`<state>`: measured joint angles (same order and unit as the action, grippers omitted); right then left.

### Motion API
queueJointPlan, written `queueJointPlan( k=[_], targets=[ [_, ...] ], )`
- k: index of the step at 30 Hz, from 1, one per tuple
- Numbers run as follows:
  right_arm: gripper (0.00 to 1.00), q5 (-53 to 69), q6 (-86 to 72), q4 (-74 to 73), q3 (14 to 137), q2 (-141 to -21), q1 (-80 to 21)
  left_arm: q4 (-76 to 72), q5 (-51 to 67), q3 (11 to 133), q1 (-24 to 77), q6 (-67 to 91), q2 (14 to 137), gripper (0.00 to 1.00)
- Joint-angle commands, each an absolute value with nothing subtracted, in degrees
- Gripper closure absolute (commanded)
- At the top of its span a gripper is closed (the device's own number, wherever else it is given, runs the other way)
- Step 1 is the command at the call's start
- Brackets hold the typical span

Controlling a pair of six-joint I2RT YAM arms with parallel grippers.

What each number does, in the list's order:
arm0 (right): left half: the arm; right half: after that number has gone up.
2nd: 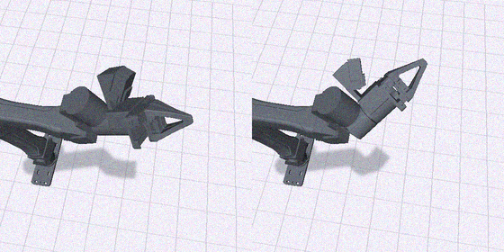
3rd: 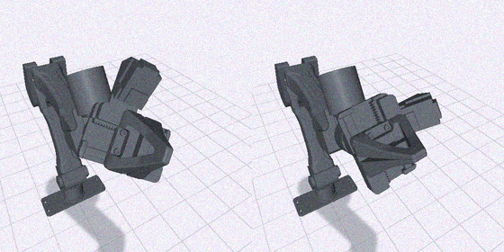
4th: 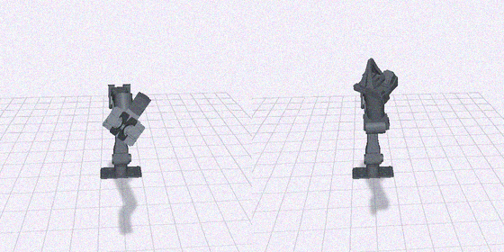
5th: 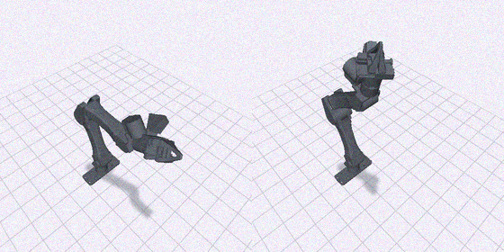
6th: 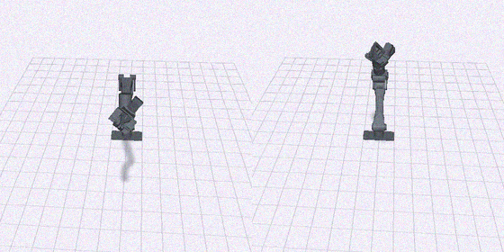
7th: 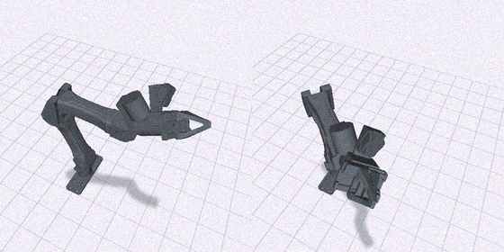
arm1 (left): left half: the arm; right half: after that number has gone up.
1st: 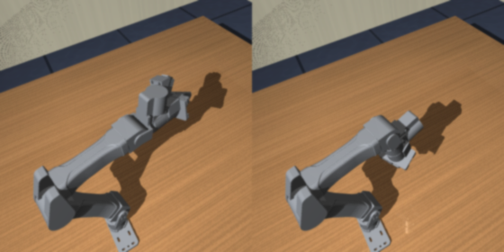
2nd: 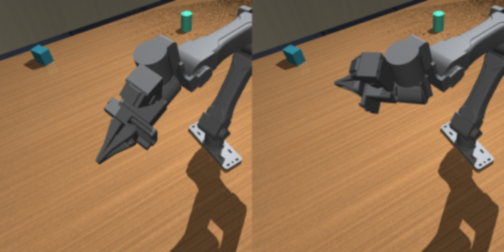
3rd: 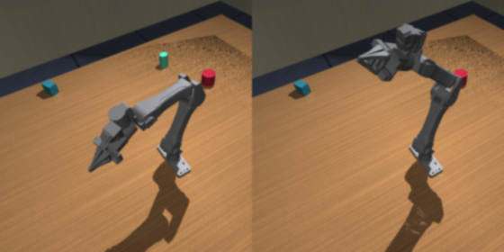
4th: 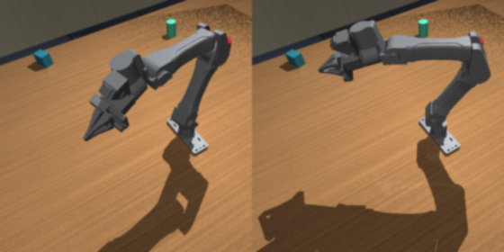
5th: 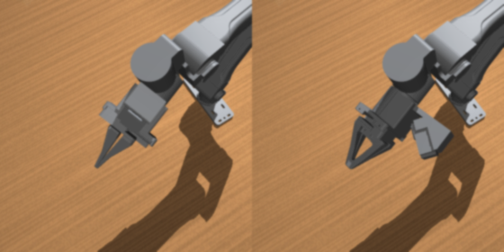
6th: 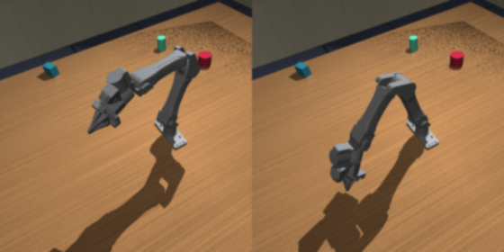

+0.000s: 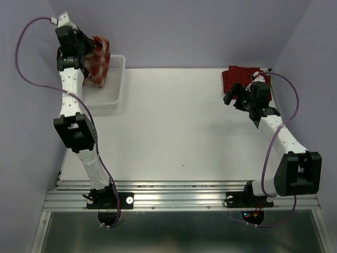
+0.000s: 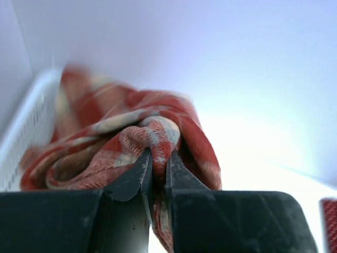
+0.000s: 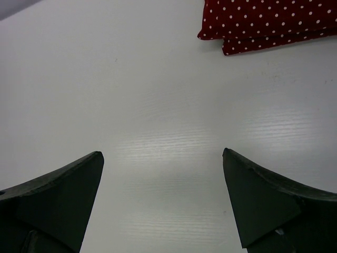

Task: Fold and stack the skirts
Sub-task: Grab the skirt from the pile, then move the skirt to the center of the board

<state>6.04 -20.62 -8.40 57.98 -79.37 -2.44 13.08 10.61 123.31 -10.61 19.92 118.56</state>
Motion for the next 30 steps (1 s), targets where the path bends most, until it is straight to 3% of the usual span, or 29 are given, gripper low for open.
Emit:
queueJointPlan(
  k=[1,6,10,13,19,26,29,30],
  targets=[
    [0.0,5.3,-22.6,-7.1,59.3,-73.6,-2.3,1.1,13.6,131.2,-10.8,22.9,107.1,1.0],
    [0.0,0.8,-24.8,-7.8,57.7,-67.3,-2.3,-7.2,26.0,131.7,-10.3,28.6,100.5,1.0],
    [0.0,-12.6,-27.2,-10.4,56.1,-60.8,-2.3,-10.1,30.3,130.1,-5.5,30.1,93.7,1.0],
    [0.0,-26.1,-29.7,-16.8,57.2,-57.7,-2.3,-10.5,31.4,125.9,3.5,27.9,89.7,1.0],
    [0.0,-28.1,-30.1,-21.6,59.0,-56.2,-2.3,-12.9,31.2,121.5,19.3,30.1,87.8,1.0],
    [0.0,-30.3,-30.5,-24.6,60.3,-56.6,-2.3,-17.1,38.5,121.5,26.6,35.1,92.4,1.0],
    [0.0,-29.4,-30.1,-25.0,60.5,-57.5,-2.3,-16.2,32.6,106.7,26.6,33.7,87.0,1.0],
    [0.0,-29.1,-30.0,-25.0,60.6,-57.7,-2.3,-15.6,24.2,101.8,26.6,32.7,85.1,1.0]
  ],
)
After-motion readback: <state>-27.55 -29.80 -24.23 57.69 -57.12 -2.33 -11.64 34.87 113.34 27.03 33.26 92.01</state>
